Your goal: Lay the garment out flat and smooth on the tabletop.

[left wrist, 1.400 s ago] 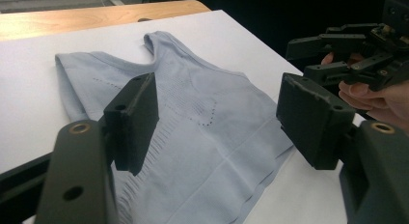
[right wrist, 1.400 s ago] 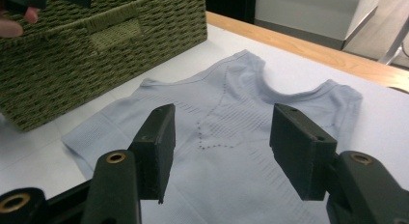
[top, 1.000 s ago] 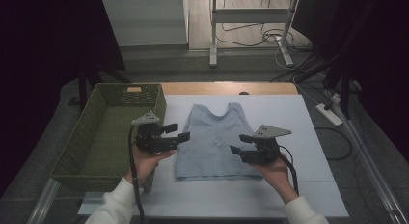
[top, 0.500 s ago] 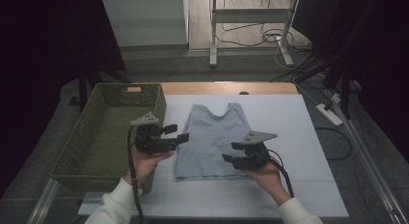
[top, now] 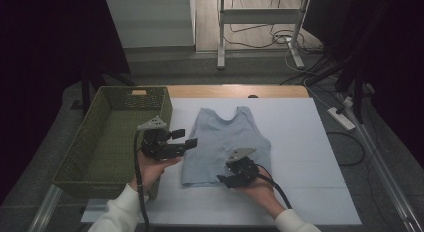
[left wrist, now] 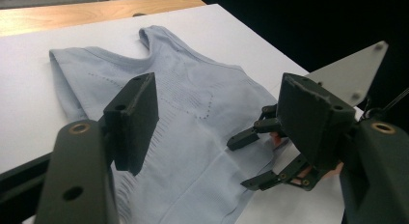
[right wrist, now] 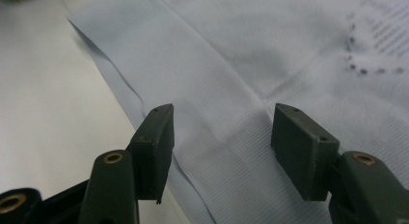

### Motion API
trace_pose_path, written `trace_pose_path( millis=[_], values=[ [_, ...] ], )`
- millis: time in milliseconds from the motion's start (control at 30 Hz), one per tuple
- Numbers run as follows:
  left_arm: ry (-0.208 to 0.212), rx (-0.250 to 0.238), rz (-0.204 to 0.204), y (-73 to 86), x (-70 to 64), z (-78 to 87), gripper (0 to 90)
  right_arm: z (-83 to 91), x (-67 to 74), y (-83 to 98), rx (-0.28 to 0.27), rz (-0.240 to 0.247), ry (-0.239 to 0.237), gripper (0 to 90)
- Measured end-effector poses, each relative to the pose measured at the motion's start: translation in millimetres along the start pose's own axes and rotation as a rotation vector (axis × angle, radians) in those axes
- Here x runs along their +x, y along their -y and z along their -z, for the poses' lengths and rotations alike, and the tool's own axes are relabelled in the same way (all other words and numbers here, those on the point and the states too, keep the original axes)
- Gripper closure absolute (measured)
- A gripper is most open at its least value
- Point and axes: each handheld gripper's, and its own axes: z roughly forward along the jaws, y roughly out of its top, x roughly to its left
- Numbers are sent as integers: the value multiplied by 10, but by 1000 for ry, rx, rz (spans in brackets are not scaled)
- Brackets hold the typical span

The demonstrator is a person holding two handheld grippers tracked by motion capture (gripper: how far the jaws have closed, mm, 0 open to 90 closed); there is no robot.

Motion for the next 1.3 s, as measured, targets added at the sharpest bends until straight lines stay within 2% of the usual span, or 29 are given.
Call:
trace_pose_path(
  millis=[67,200,233,300,400,567,733,867,933,967,1033,1133,1300],
  values=[
    [-1,1,0,1,3,3,315,-32,3,16,10,-3,8,442],
    [-1,2,-1,4,3,0,316,-33,13,20,14,27,52,623],
    [-2,4,-1,5,3,-4,316,-30,11,24,13,26,46,702],
    [-3,8,-1,11,4,-15,315,-31,14,33,19,24,25,794],
    [-4,10,-2,13,2,-19,316,-21,23,28,27,45,22,859],
    [-3,5,-3,5,-2,-2,315,24,23,16,21,52,5,873],
    [-1,-2,5,-1,18,15,315,166,43,2,-18,32,-37,875],
    [-3,-7,8,-7,30,33,315,212,113,21,-12,48,-74,875],
    [-4,-9,6,-12,32,40,315,182,150,33,-2,73,-68,873],
    [-4,-9,6,-13,32,41,315,158,158,39,10,83,-50,870],
    [-5,-8,5,-12,31,39,315,102,139,63,24,78,-23,863],
    [-6,-7,4,-9,25,38,312,44,97,101,24,54,-20,853],
    [-8,-10,4,-11,22,46,310,72,104,96,20,58,-3,732]
  ],
)
